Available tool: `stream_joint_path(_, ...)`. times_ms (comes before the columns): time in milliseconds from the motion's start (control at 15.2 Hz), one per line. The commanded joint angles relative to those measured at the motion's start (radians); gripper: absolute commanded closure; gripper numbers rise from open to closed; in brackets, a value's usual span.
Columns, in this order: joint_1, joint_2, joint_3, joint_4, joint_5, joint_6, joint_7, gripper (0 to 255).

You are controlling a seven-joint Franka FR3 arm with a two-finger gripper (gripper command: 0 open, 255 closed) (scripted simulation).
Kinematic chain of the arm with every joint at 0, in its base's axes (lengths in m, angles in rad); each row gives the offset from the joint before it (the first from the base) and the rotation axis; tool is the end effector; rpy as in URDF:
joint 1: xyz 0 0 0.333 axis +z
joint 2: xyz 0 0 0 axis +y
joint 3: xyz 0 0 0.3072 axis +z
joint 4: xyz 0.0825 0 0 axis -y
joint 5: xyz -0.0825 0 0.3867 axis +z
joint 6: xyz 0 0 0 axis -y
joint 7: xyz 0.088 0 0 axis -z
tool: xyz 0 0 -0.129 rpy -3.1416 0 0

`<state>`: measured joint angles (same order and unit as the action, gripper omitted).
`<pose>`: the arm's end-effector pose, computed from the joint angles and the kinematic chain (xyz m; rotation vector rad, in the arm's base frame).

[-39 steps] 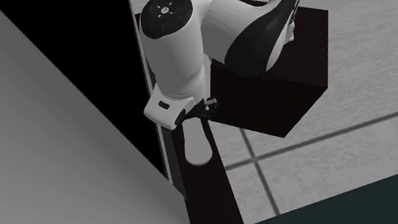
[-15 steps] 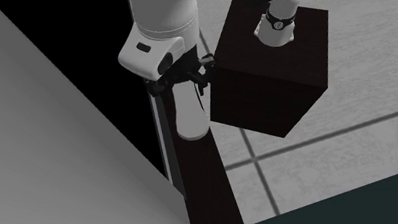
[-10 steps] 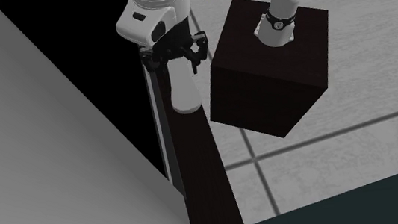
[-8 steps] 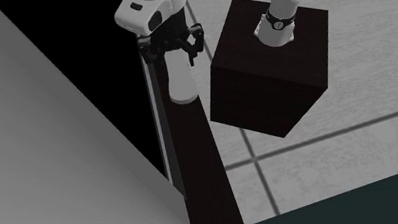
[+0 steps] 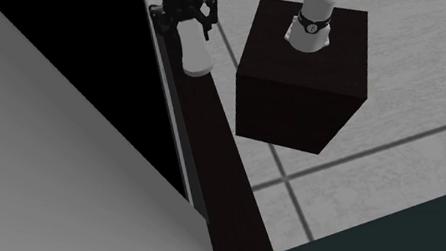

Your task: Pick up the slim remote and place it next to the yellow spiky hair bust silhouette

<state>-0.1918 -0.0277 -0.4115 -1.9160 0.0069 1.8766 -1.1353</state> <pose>0.4557 -0.3149 0.4687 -3.0106 -0.8172 -0.0069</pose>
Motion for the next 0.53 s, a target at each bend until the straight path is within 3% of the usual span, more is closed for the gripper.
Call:
stream_joint_path(0,-0.02,-0.032,-0.02,-0.034,-0.015,0.005,-0.036,255)
stream_joint_path(462,-0.091,-0.134,-0.094,-0.13,-0.073,0.01,-0.157,255)
